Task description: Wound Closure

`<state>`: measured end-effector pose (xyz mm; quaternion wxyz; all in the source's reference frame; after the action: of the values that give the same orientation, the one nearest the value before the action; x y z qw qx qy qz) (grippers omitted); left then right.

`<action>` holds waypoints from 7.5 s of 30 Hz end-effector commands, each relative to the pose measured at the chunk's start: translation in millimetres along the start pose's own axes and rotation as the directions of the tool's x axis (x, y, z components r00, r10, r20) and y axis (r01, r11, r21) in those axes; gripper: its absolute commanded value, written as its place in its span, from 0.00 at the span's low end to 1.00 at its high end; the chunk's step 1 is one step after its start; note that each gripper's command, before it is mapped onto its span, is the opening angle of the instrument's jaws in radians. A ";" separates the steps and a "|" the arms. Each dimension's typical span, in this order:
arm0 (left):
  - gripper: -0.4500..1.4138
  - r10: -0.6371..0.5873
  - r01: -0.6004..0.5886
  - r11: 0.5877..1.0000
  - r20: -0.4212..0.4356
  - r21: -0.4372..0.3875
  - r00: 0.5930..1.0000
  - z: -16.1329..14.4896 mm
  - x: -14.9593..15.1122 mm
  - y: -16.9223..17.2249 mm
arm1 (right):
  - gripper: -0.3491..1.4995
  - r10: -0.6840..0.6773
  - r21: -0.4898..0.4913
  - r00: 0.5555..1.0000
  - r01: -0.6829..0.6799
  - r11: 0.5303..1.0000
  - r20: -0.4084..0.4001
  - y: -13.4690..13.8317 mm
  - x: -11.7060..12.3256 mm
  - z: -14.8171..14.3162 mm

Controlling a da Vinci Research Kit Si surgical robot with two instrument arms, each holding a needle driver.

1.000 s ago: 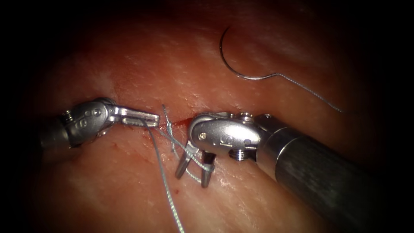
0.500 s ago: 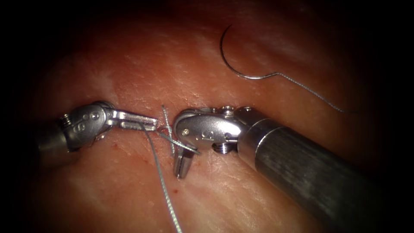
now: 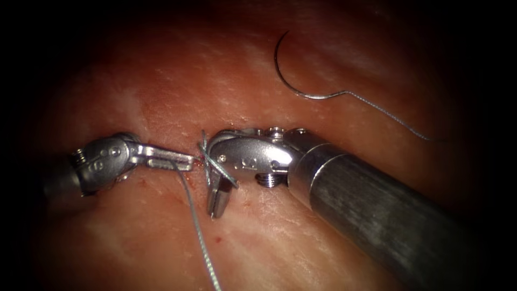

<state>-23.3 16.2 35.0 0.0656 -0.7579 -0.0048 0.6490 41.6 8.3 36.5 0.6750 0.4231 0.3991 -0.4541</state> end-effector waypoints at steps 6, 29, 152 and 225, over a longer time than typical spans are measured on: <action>0.00 -0.015 0.015 1.000 -0.001 -0.007 1.000 0.6 -0.7 2.0 | 0.00 -0.004 -0.079 0.998 -0.001 0.997 -0.062 0.8 0.1 -2.8; 0.00 -0.097 0.097 0.995 0.015 -0.019 0.995 2.3 -0.7 15.0 | 0.00 0.020 -0.138 0.996 -0.033 0.990 -0.090 1.7 -2.9 -5.8; 0.00 -0.237 0.249 0.947 0.082 -0.204 0.968 12.2 3.3 30.1 | 0.00 0.125 -0.500 0.987 -0.157 0.851 -0.098 3.7 -3.7 -14.6; 0.00 -0.018 0.021 1.000 0.172 -0.015 0.985 2.3 3.1 -2.4 | 0.65 0.021 -0.796 0.848 -0.506 0.331 -0.530 -7.2 1.5 -0.1</action>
<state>-24.3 19.0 32.0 0.0648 -0.6990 -0.0232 0.7118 34.5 6.0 33.1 0.7521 0.1244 0.6432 0.0718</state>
